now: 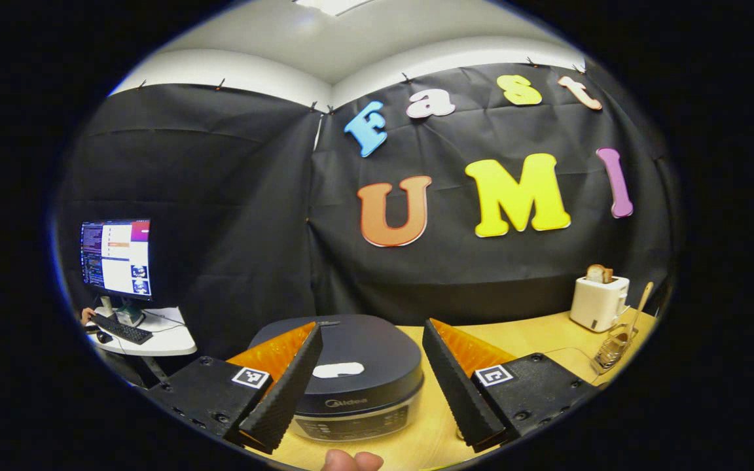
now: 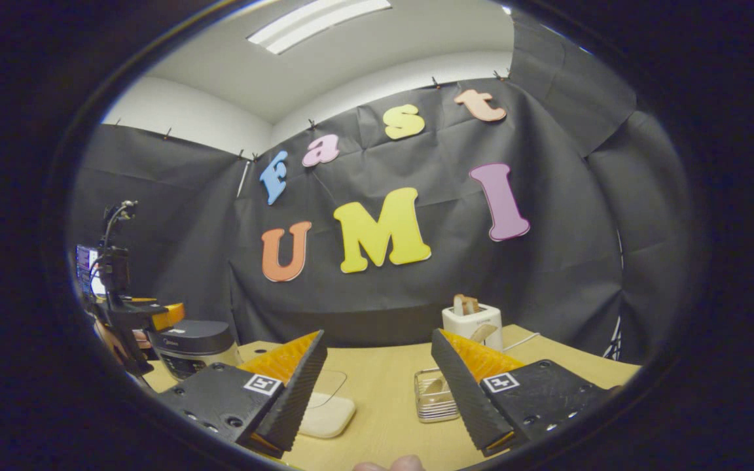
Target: Close the left gripper, press the button to open the rice cooker; take a wooden spoon from the chopstick holder with the right hand, scoop a spoonful of rice and pour it into the rice cooker, then put the wooden spoon back into the chopstick holder.
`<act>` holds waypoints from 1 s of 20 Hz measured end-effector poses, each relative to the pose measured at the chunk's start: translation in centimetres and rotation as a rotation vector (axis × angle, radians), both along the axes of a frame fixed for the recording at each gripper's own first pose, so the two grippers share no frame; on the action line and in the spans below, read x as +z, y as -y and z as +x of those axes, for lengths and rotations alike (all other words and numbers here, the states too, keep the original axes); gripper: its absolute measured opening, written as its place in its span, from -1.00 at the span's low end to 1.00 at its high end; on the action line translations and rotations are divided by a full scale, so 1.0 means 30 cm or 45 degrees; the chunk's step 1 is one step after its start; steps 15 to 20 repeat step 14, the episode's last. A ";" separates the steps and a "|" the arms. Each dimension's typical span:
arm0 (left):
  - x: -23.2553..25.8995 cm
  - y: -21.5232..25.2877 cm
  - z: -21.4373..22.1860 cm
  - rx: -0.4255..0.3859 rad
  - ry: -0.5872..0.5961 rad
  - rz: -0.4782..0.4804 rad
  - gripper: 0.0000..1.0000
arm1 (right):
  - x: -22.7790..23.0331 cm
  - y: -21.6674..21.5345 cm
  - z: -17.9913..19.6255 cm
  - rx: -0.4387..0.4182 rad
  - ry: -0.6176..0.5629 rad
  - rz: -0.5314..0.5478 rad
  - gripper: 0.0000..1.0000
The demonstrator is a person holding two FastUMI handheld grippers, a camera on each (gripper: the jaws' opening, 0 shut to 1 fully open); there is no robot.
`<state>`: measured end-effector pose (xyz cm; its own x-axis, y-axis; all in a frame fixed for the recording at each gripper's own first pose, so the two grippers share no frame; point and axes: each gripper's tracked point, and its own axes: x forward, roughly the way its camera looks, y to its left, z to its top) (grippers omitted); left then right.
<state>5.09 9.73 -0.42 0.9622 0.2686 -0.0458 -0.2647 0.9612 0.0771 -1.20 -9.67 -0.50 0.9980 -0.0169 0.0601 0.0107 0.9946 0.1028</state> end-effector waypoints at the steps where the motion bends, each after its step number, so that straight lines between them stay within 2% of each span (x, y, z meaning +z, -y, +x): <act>1: 0.016 0.051 -0.017 -0.046 0.027 0.019 0.96 | 0.010 0.004 -0.010 -0.016 0.010 -0.018 0.91; 4: 0.020 0.144 -0.075 -0.122 0.084 0.072 0.94 | 0.031 -0.003 -0.048 -0.036 0.019 -0.055 0.90; 8: 0.036 0.278 -0.127 -0.250 0.138 -0.001 0.96 | 0.058 -0.011 -0.093 -0.075 0.042 -0.115 0.90; 12: 0.041 0.354 -0.189 -0.339 0.164 -0.017 0.96 | 0.070 -0.027 -0.133 -0.109 0.041 -0.122 0.90; 14: 0.036 0.380 -0.202 -0.368 0.178 -0.022 0.96 | 0.066 -0.028 -0.149 -0.132 0.043 -0.137 0.90; 20: 0.036 0.380 -0.202 -0.368 0.178 -0.022 0.96 | 0.066 -0.028 -0.149 -0.132 0.043 -0.137 0.90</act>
